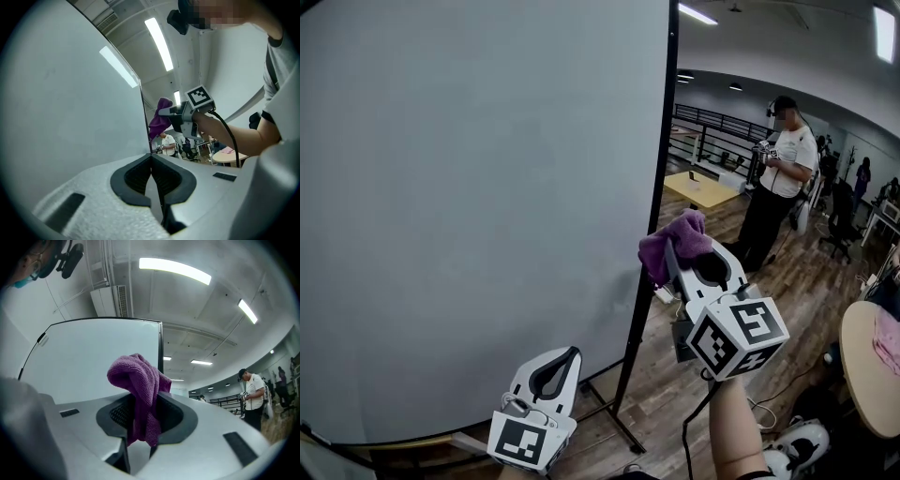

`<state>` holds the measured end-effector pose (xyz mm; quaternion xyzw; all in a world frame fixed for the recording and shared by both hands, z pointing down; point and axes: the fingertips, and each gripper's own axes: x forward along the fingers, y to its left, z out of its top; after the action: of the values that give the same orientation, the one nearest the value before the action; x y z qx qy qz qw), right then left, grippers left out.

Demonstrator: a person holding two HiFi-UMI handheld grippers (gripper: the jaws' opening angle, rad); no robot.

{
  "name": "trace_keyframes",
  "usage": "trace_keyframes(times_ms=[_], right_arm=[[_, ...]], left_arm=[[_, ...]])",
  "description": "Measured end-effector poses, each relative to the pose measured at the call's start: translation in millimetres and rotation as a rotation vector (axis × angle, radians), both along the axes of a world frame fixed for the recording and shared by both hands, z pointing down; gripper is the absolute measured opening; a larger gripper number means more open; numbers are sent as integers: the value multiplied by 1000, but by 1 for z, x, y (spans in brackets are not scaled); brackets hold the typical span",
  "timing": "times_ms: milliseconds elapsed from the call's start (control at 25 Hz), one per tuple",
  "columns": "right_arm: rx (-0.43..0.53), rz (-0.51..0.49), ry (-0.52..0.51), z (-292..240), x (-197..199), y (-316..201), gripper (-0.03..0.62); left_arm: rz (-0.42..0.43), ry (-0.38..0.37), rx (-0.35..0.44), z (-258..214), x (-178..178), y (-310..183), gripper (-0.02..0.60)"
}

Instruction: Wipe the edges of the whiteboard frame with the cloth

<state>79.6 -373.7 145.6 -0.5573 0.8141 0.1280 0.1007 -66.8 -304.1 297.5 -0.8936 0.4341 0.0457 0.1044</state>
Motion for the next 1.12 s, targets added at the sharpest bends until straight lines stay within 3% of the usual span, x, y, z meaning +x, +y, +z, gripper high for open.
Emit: trace_keyframes(times_ms=[480, 720, 1120], right_arm=[[105, -30, 14, -69, 14, -36, 115], [143, -69, 5, -130, 6, -51, 115], [204, -87, 31, -142, 10, -65, 115]], left_arm=[[-15, 2, 10, -7, 26, -21, 18], [-42, 5, 16, -39, 18, -33, 18], [-105, 26, 14, -6, 22, -37, 18]])
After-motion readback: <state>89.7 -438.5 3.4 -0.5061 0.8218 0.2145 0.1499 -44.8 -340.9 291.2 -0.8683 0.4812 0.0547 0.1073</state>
